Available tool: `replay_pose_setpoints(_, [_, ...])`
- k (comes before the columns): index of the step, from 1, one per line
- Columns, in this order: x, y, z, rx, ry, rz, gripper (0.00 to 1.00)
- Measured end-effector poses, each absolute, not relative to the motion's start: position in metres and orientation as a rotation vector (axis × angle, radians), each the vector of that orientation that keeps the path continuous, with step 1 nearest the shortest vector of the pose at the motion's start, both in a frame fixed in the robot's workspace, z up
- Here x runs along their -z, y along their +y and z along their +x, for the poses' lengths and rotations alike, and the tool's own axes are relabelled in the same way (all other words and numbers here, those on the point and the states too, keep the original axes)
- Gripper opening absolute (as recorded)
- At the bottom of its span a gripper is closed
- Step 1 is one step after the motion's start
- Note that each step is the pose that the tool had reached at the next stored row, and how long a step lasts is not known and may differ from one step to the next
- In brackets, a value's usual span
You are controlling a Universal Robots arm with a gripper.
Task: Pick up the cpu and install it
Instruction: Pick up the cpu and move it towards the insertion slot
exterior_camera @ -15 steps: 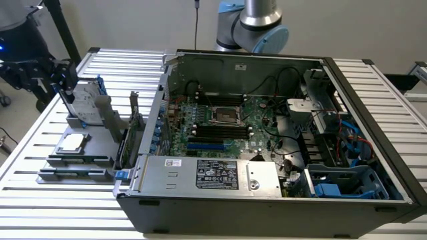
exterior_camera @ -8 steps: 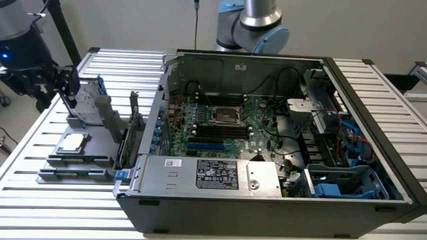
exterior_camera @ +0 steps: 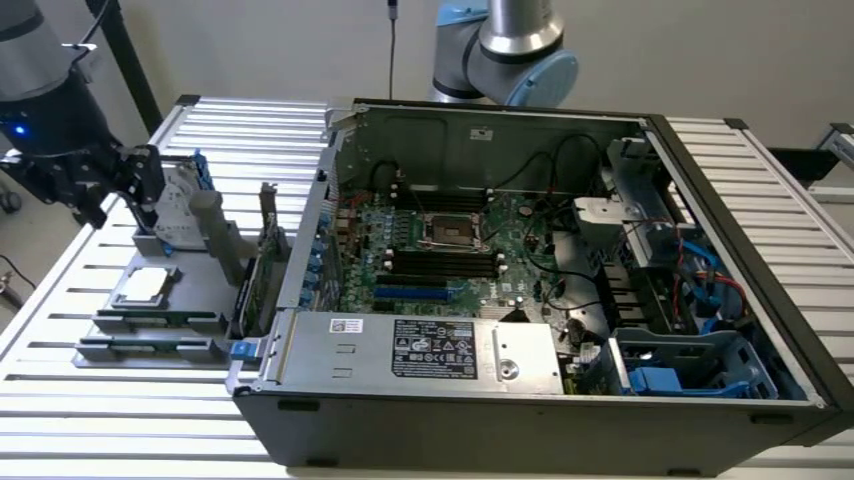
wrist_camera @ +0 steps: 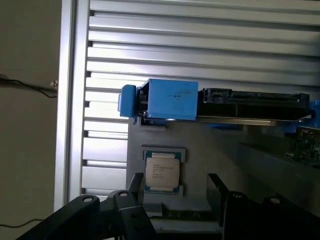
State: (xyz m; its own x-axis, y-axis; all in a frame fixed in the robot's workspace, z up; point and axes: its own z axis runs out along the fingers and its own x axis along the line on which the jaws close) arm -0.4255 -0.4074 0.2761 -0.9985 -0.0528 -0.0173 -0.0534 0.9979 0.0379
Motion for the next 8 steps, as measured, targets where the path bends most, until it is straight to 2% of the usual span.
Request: replay_pose_setpoints(8, [-0.262, -0.411, -0.425, -0.06, 3.124, -0.096, 0.62])
